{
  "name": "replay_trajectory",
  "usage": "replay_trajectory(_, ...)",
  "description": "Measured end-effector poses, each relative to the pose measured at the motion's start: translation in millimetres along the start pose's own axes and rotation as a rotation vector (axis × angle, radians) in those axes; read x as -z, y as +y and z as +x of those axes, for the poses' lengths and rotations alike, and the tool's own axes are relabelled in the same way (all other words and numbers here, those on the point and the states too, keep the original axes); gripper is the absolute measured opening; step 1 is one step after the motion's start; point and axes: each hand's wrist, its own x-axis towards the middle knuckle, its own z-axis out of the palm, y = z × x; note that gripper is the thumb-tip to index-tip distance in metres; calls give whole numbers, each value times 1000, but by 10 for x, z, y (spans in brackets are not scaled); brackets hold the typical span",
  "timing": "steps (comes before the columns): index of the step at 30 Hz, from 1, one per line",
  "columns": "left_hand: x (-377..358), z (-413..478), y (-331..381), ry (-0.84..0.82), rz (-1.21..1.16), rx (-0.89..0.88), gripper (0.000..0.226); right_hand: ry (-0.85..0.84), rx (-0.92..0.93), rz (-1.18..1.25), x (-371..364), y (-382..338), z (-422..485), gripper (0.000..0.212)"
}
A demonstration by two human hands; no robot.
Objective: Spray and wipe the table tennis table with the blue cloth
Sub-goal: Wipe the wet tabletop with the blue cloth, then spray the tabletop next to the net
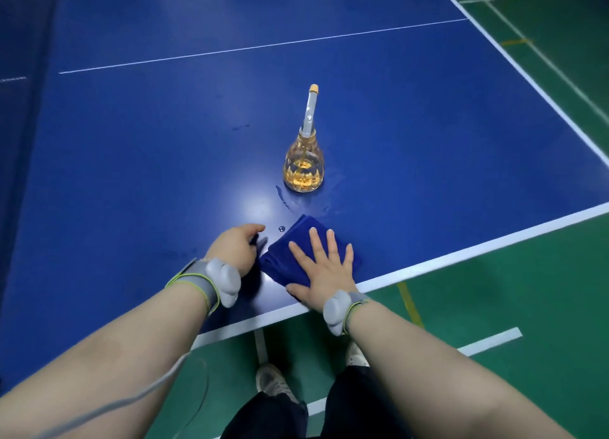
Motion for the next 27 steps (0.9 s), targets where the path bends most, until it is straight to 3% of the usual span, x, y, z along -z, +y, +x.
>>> replay_trajectory(3, 24, 47, -15, 12, -52, -2, 42, 56, -94, 32, 51, 181, 10, 78)
replay_trajectory(10, 152, 124, -64, 29, -180, -12, 39, 167, -690, 221, 293, 992, 151, 83)
replay_trajectory(13, 220, 186, -41, 70, -248, 24, 26, 148, -782, 274, 385, 986, 299, 83)
replay_trajectory(18, 327, 360, 121, 113, -289, 42, 20, 141, -671, 233, 456, 764, 527, 85)
replay_trajectory(24, 384, 723, 480, 61, -278, -27, 51, 55, -401, 199, 621, 467, 817, 97)
replay_trajectory(27, 385, 872, 619, 25, -283, -30, 69, 164, -291, 403, 842, 328, 940, 111)
